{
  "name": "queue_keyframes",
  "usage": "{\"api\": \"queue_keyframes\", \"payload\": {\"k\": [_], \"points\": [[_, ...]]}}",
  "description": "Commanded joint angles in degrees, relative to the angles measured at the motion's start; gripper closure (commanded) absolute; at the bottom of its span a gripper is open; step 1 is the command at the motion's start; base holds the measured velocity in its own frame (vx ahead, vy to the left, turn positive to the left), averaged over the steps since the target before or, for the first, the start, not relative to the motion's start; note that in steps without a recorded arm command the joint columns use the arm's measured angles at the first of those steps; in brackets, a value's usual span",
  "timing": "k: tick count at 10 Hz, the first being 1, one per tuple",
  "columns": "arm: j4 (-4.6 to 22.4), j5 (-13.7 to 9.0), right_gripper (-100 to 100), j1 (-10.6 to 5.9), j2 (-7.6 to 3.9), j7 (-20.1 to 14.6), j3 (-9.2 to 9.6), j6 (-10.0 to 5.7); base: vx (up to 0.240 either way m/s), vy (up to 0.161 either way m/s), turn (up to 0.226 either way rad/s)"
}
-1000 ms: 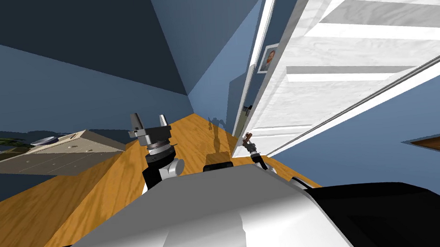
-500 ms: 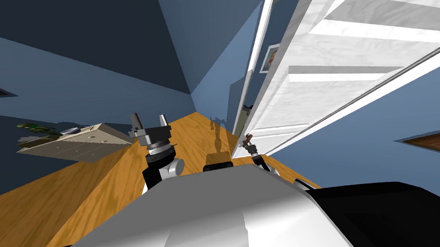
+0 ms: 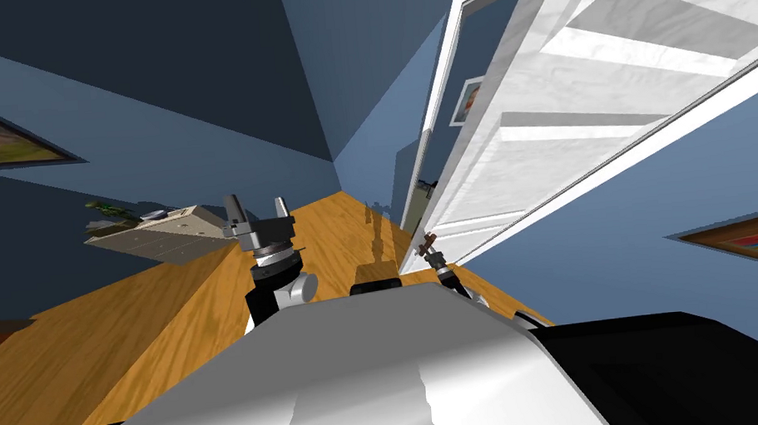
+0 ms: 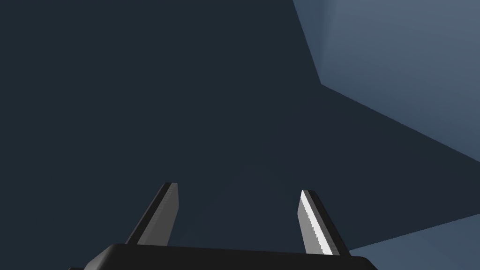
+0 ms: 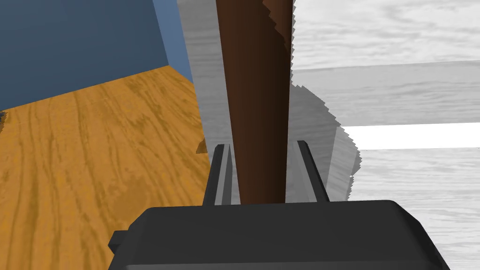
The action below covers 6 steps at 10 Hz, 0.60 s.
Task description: Pull the door open
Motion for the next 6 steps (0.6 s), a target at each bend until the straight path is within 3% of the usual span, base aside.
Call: {"api": "queue_keyframes", "payload": {"k": [1, 6], "points": [[0.6, 0.2, 100, 0.22, -0.35, -0.5, 0.49, -1.11, -0.117, -0.039, 0.113], [3.0, 0.8, 100, 1.03, -1.65, -2.6, 2.35, -5.27, -0.21, -0.073, 0.162]]}}
